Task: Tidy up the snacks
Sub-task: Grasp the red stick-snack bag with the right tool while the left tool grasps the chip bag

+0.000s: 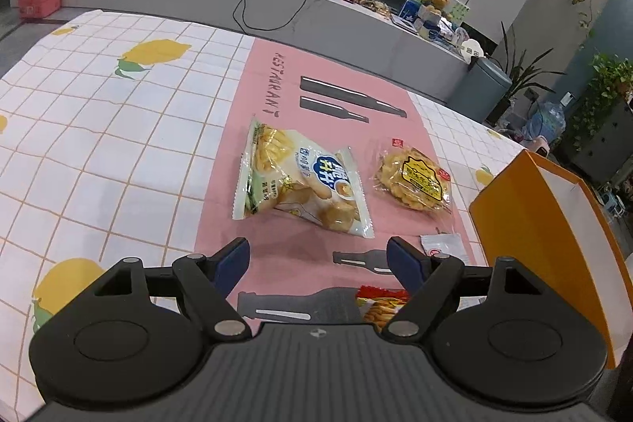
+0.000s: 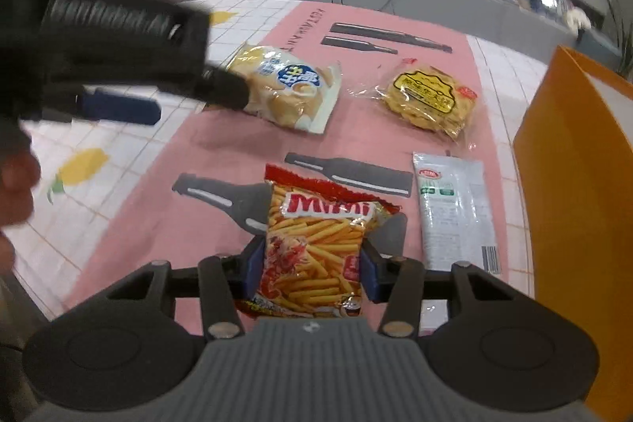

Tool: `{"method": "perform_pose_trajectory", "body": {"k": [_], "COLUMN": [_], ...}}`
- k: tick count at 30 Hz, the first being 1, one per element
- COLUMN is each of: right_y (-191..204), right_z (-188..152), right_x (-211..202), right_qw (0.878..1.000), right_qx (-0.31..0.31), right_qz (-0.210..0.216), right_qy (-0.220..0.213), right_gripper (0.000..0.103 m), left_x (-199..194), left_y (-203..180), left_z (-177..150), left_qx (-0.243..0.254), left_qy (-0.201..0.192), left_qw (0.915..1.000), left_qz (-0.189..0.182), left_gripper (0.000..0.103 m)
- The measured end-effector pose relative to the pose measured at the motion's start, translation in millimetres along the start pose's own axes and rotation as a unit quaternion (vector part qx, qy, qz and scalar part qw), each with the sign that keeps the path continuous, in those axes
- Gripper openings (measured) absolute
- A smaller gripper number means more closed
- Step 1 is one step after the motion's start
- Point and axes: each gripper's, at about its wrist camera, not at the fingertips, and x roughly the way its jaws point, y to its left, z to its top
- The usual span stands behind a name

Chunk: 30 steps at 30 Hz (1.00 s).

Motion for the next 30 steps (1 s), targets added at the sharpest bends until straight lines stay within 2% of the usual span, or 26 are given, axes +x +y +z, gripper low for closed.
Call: {"method": "perform_pose_trajectory", "body": {"k": [6,12,20,23,28,30], "right_y": [-1,0,-2,-3,-3,-4], "right_z": [-11,-13,-24,-27,-32,-33], "right_x": [12,21,20,18,17,18], "right_qw": [1.000,0.998,0.995,0.994,0.993,0.993], "right_qx": [0.011,-0.003,-0.013,-0.015,-0.020,-0.019], "right_qz": [0.002,0.001,0.005,0.008,0.013,0.014], "right_qy": [-0.022,-0.062,-0.101,-0.105,-0.112,-0.116], "right_gripper": [0.057,0.060,0.057,0.057,0.057,0.057], "left_x": [0,3,13,20,44,59], "left_y": [1,1,-9,-13,-14,-13], "left_z": [0,1,18,30,46,49], "left_qx": [-0.002,0.004,0.045,0.060,0.063,0.067], "left_qy": [0.001,0.000,0.000,0.004,0.015,0.025], "left_qw": [1.0000,1.0000,0.9989,0.9982,0.9978,0.9966], "left_qz": [-0.004,0.003,0.010,-0.001,0.017,0.041], "left_gripper": [0.092,0.092,0.092,0.094,0.094,0.094]}}
